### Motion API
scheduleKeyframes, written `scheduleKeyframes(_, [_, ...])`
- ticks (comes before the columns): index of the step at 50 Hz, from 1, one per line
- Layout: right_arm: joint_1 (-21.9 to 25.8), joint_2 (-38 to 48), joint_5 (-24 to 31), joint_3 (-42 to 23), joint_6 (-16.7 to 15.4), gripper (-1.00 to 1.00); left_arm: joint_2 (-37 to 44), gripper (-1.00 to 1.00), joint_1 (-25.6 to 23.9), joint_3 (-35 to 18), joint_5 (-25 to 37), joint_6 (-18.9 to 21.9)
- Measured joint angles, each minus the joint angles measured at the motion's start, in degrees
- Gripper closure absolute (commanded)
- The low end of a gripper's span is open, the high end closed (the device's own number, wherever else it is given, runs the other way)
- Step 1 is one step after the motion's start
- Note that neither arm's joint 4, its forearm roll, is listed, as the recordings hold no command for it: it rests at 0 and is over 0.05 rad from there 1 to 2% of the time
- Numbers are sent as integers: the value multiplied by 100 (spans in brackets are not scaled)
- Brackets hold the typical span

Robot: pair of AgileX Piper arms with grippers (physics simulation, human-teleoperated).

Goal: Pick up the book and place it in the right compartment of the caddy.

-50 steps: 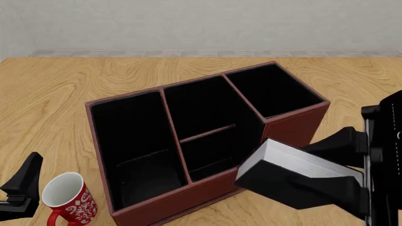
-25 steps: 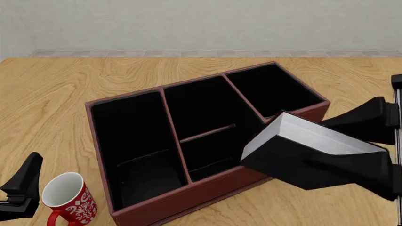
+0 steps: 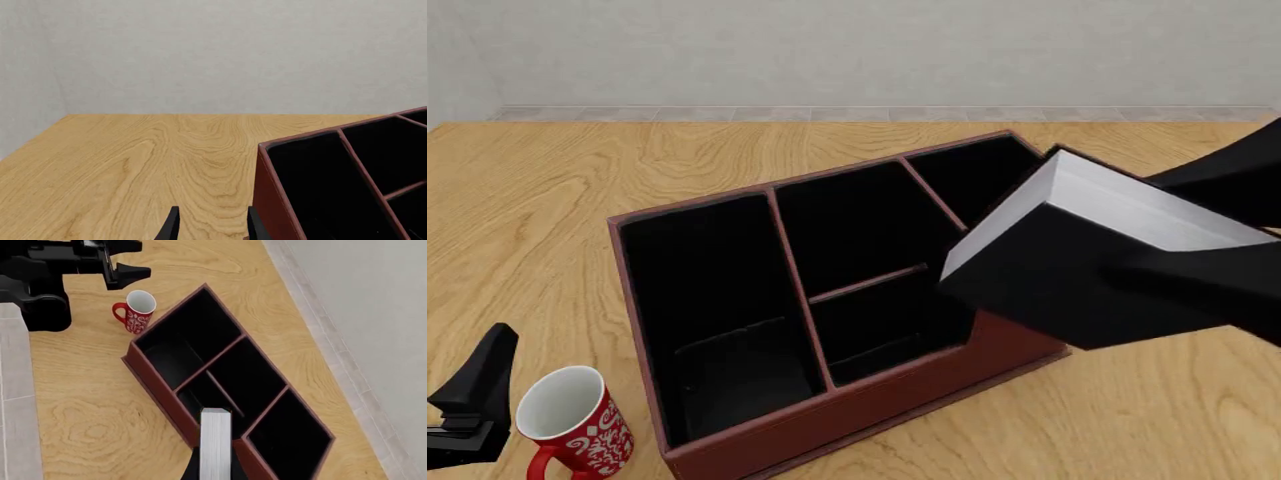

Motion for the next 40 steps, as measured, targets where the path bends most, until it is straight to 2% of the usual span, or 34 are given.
scheduleKeyframes(22, [-206, 172, -57, -553, -113, 100, 0, -100, 0, 0, 0, 0])
scheduleKeyframes(40, [-440, 466, -134, -939, -362, 100, 0, -100, 0, 0, 0, 0])
